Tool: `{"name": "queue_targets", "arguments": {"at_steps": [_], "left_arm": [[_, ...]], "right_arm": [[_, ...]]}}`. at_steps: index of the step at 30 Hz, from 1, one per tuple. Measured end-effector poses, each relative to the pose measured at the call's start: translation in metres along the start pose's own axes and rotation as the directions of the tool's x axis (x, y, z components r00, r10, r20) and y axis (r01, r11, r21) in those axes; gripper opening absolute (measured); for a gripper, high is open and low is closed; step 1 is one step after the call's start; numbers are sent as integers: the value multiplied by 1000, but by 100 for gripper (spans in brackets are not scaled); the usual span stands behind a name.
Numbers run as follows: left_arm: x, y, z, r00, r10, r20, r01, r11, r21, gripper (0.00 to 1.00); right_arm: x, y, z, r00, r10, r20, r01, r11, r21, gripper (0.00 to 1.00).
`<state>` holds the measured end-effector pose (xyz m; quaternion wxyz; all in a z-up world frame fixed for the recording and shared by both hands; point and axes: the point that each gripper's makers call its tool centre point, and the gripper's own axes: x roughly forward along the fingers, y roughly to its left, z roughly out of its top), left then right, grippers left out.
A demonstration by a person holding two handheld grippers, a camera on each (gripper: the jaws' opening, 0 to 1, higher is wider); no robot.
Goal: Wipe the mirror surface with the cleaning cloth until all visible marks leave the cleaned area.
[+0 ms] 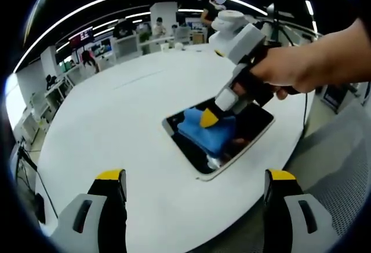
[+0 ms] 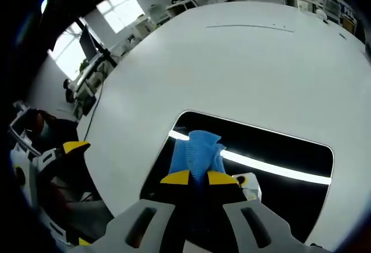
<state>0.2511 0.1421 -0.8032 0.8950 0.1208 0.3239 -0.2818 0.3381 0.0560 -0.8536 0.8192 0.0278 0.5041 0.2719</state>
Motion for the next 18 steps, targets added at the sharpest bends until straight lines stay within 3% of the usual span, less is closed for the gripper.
{"name": "queue_targets", "arguments": {"at_steps": [6, 18], "left_arm": [[0, 1, 0, 1000, -8, 1, 8, 999, -35, 100], [0, 0, -1, 1000, -10, -3, 10, 999, -34, 100]], "right_arm": [[-4, -7, -2, 1000, -1, -6, 1, 1000, 13, 3], [-10, -19, -6, 1000, -4, -3, 5, 1000, 23, 3]]}}
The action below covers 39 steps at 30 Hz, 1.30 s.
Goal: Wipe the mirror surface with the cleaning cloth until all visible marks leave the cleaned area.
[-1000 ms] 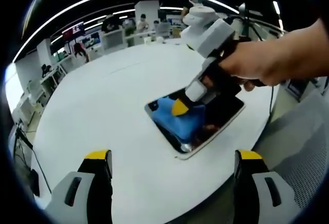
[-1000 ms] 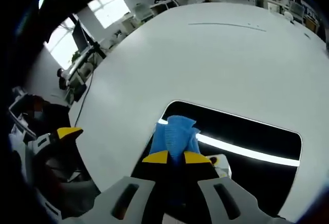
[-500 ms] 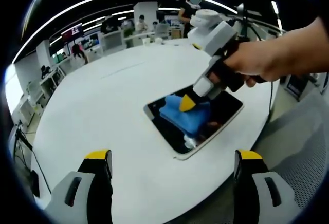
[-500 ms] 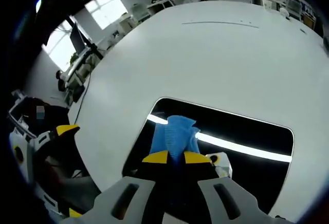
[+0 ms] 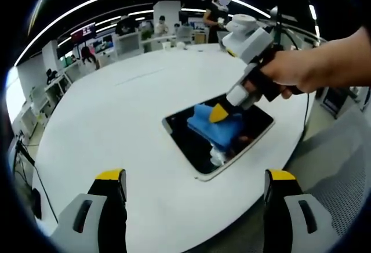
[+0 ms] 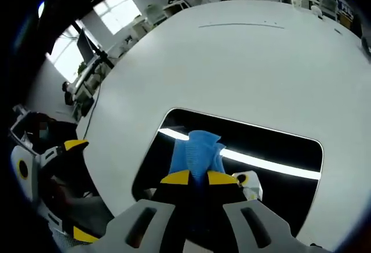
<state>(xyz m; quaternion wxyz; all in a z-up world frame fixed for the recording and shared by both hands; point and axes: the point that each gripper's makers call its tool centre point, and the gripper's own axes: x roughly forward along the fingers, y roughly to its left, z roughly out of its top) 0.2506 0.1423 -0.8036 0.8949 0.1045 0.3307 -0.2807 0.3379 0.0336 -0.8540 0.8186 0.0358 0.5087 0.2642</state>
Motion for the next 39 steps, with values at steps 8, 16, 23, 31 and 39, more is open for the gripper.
{"name": "queue_targets", "arguments": {"at_steps": [8, 16, 23, 31, 39], "left_arm": [[0, 1, -1, 1000, 5, -3, -5, 1000, 0, 99], [0, 0, -3, 1000, 0, -13, 0, 1000, 10, 99], [1, -1, -4, 1000, -1, -20, 1, 1000, 13, 99], [3, -1, -6, 1000, -4, -29, 4, 1000, 19, 99], [3, -1, -6, 999, -5, -32, 5, 1000, 19, 99]], "right_arm": [[-5, -9, -3, 1000, -6, 5, 6, 1000, 8, 3], [-12, -21, -6, 1000, -9, 5, 9, 1000, 20, 3], [-18, -33, -8, 1000, -18, 5, 18, 999, 27, 3], [-25, -46, -12, 1000, -29, 5, 29, 999, 31, 3], [-31, -58, -15, 999, -38, 5, 38, 999, 31, 3]]}}
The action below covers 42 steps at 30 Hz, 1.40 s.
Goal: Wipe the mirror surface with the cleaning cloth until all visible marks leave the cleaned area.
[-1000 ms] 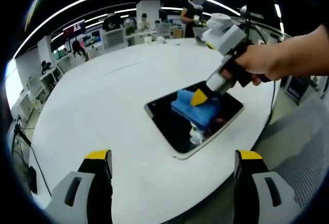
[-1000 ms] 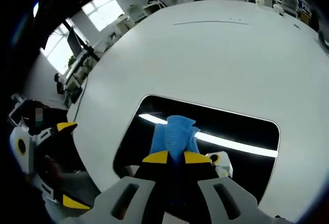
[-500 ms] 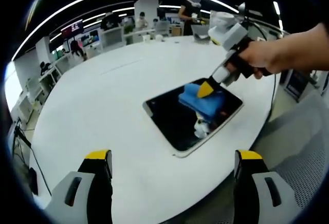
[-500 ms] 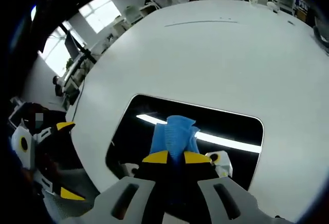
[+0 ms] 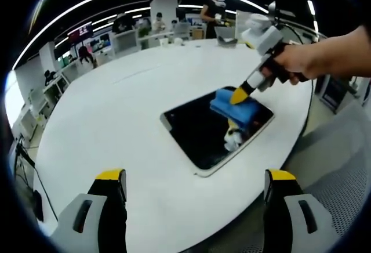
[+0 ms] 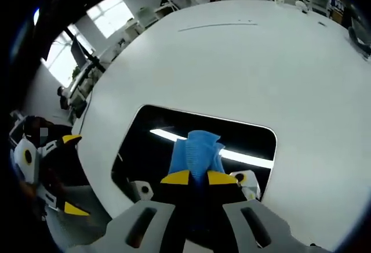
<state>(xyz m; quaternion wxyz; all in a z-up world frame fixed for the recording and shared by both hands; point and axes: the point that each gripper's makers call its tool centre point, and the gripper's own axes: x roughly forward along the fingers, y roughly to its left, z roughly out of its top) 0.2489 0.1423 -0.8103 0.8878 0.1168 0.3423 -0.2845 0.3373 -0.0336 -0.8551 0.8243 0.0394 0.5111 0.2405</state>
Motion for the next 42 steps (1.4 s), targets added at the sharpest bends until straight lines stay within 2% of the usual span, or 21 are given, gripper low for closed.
{"name": "queue_targets", "arguments": {"at_steps": [23, 42], "left_arm": [[1, -1, -2, 1000, -6, -13, 6, 1000, 4, 99], [2, -3, -4, 1000, -13, -27, 14, 1000, 12, 99]], "right_arm": [[-16, -29, -9, 999, -31, 11, 31, 999, 35, 3], [-26, -47, -15, 998, -66, -9, 66, 996, 65, 3]]}}
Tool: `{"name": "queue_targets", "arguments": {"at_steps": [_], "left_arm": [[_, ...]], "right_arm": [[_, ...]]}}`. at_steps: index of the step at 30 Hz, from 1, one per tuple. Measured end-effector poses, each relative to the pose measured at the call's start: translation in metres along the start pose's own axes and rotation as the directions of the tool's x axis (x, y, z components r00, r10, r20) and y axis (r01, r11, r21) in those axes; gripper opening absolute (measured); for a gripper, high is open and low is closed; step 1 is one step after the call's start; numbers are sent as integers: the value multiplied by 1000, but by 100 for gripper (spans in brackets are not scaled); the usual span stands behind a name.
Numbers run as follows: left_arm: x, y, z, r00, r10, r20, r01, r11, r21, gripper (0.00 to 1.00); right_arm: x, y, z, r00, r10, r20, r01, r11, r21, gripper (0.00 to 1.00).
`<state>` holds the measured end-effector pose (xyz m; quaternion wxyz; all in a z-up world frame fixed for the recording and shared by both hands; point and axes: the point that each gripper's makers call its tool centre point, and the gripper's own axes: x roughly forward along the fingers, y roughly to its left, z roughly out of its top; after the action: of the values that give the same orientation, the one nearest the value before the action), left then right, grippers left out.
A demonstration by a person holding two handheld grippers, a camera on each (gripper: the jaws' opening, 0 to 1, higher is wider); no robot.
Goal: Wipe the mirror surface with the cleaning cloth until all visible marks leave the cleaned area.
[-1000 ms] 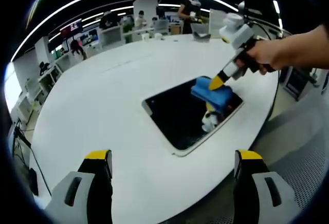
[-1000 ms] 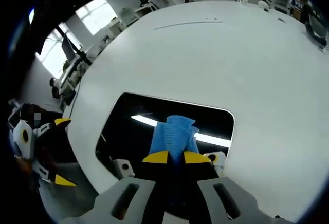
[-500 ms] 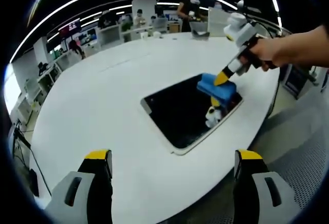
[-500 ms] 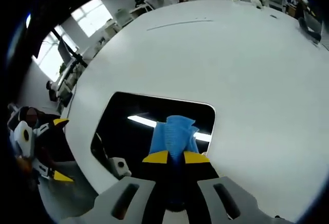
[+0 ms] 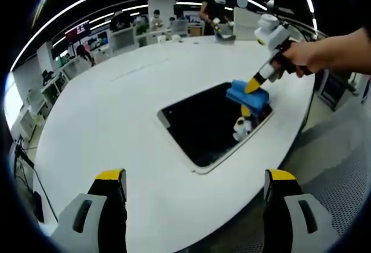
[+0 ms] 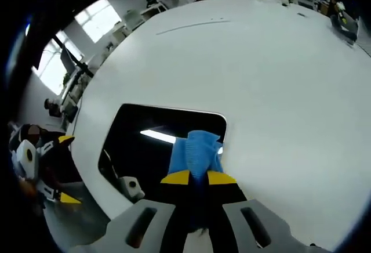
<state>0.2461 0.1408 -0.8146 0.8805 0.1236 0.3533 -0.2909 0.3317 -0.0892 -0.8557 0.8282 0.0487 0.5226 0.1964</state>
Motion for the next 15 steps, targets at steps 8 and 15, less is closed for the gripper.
{"name": "queue_targets", "arguments": {"at_steps": [8, 15], "left_arm": [[1, -1, 0, 1000, -3, -4, 3, 1000, 4, 99], [1, 1, 0, 1000, 1, -1, -1, 1000, 0, 99]], "right_arm": [[-3, -5, -2, 1000, -23, -13, 23, 1000, 6, 3], [-4, -9, -3, 999, -35, -27, 35, 999, 2, 3]]}}
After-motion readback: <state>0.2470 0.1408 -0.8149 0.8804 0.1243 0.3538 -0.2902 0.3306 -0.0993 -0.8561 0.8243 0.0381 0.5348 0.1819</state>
